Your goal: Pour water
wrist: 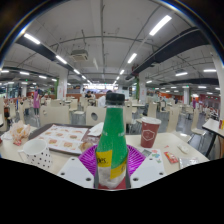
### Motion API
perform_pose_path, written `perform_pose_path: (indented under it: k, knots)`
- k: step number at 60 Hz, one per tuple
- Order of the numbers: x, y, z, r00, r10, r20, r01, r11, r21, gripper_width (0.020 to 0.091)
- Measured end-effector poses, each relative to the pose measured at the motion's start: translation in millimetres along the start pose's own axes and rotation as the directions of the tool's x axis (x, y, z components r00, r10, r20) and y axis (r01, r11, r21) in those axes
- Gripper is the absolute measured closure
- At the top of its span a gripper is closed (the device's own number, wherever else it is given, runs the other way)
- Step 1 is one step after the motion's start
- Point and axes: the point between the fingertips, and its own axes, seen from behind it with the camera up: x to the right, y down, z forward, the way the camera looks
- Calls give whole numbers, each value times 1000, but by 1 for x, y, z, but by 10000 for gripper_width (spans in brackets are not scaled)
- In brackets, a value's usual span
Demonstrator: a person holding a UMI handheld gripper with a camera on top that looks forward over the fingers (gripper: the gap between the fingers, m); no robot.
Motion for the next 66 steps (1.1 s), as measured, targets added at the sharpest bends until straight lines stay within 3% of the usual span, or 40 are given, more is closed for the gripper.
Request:
perform_pose_path:
  k: [14,19,22,25,29,33,46,53,66]
  knots:
    - [-1,3,10,1000,10,-18,-9,1000,23,736]
    - [-2,1,3,1000,11,-6,-11,1000,-9,612]
    - [-3,16,8,1000,23,0,-23,997,-76,545]
    - [-1,31,1,999,54,-2,-54,981,-186,417]
    - [-5,36,-4,996,89,4,-87,973,-212,256]
    - [-7,25,-13,994,105,11,-101,978,-183,249]
    - [-19,22,-63,996,92,-23,-95,963,-253,258]
    - [-43,25,-116,993,108,-53,-119,936,-331,257]
    - [-159,14,-211,986,166,-19,-157,885,-438,257]
